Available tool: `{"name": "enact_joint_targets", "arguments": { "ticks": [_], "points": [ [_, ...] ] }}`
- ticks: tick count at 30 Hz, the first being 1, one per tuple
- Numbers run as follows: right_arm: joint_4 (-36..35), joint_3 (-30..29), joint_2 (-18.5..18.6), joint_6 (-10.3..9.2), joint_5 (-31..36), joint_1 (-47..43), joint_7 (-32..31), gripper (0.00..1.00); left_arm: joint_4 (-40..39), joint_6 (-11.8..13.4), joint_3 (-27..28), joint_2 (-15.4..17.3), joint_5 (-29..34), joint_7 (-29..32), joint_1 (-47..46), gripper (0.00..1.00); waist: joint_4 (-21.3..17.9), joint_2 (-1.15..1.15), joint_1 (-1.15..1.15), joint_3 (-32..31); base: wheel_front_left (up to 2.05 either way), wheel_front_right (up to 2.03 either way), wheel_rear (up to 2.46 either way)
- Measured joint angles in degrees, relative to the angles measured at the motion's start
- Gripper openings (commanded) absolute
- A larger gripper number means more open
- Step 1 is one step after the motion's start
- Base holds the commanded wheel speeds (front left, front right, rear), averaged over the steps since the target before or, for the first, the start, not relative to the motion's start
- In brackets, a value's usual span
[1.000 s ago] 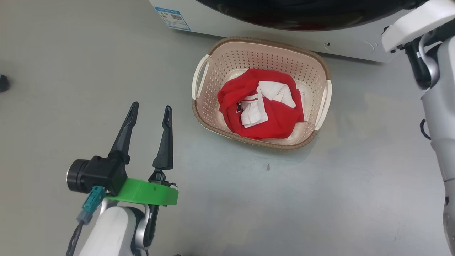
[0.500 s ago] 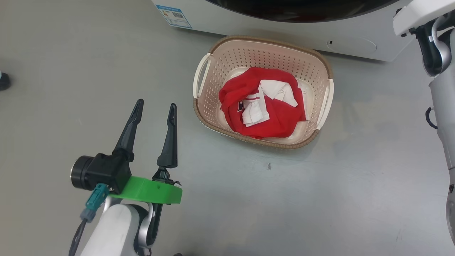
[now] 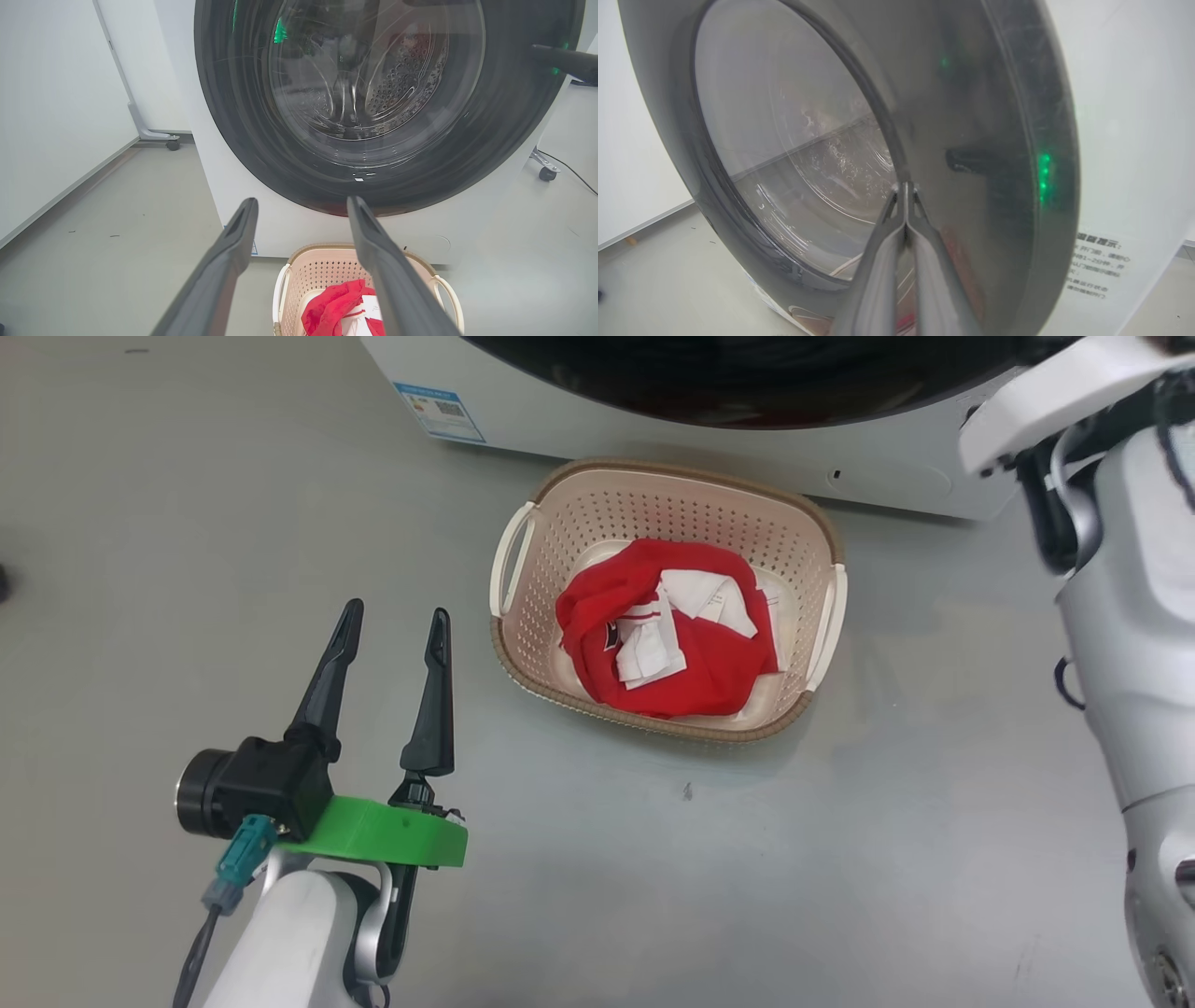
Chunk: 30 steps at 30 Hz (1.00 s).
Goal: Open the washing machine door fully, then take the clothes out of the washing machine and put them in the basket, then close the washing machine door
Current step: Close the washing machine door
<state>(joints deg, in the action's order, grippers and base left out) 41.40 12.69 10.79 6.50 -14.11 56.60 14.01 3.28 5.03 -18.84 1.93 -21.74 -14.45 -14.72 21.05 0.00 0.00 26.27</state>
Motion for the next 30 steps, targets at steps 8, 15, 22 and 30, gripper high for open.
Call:
{"name": "enact_joint_targets", "arguments": {
  "ticks": [8, 15, 22, 30],
  "points": [
    [-0.35, 2.35, -1.43, 0.47, -0.27, -4.46, 0.18, 0.00, 1.14, 0.03, 0.54, 0.00, 0.41, 0.00, 0.04, 1.00, -1.90, 0.00, 0.00, -2.40, 0.00, 0.00, 0.00],
    [-2.92, 2.98, -2.58, 0.47, -1.05, -9.80, 0.19, 0.70, 1.97, 0.05, 1.44, 0.00, 1.67, 0.00, 0.54, 1.00, -3.88, 0.00, 0.00, -4.79, 0.00, 0.00, 0.00],
    [-7.50, 2.94, -3.48, 0.48, -1.41, -15.61, 0.27, 1.00, 2.40, 0.08, 2.13, 0.01, 1.75, 0.00, 1.64, 1.00, -6.22, 0.00, 0.00, -6.80, 0.00, 0.00, 0.00],
    [-10.78, 1.27, -4.26, 0.47, -2.21, -24.30, 0.27, 1.00, 4.01, 0.05, 2.37, 0.12, 2.11, 0.00, 4.31, 1.00, -8.80, 0.00, 0.00, -9.59, 0.00, 0.00, 0.00]
  ]
}}
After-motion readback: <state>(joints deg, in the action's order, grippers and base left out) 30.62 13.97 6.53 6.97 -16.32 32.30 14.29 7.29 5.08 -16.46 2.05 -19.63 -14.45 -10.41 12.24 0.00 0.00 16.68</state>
